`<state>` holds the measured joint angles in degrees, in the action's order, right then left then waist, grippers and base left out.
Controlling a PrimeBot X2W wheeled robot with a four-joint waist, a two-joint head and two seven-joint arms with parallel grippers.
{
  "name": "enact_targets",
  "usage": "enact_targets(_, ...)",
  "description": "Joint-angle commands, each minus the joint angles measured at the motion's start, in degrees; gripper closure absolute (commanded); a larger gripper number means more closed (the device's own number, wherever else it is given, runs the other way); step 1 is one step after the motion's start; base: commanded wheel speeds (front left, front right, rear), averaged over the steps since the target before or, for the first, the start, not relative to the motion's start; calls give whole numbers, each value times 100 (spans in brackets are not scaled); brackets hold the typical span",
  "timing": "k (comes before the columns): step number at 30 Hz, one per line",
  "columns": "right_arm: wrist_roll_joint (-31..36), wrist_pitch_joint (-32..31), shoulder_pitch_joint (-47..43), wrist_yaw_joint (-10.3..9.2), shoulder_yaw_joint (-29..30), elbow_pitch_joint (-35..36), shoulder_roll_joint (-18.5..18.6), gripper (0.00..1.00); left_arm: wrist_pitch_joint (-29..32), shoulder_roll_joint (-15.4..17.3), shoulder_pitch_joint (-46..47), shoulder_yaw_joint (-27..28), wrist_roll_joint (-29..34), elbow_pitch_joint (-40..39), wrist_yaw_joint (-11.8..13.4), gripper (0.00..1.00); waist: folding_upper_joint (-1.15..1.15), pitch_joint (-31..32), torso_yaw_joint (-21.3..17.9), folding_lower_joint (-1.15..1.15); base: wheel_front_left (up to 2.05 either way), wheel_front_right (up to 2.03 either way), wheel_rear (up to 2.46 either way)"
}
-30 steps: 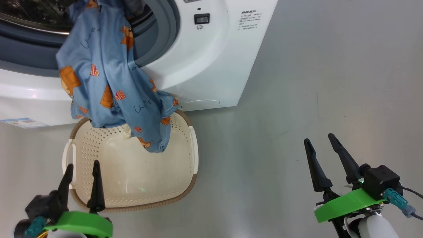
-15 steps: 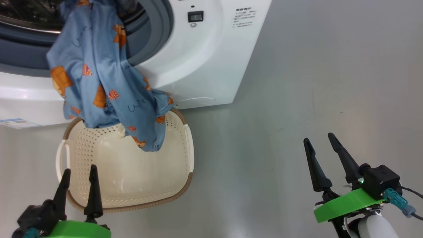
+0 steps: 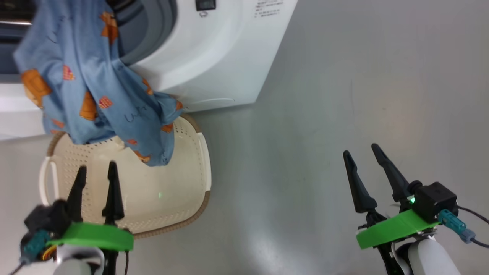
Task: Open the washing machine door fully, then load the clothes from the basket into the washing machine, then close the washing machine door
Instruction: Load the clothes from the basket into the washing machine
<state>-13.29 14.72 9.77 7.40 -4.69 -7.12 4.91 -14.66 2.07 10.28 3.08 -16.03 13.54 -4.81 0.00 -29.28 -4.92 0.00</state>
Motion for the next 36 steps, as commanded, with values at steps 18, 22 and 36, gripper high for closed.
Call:
enact_targets(18,-5,28,348,9,-90,222,54,0,-34,81,1686,400,-429,1379,94,0,0,-949,-265,0,0,0,0)
enact_targets(22,-3,28,364,9,-83,232,71,0,-34,81,1874,486,-384,1491,95,0,0,-1021,-278,0,0,0,0)
enact_targets(36,-10,28,452,9,-106,215,93,0,-34,81,2449,365,-500,1586,52,0,0,-1131,-337,0,0,0,0)
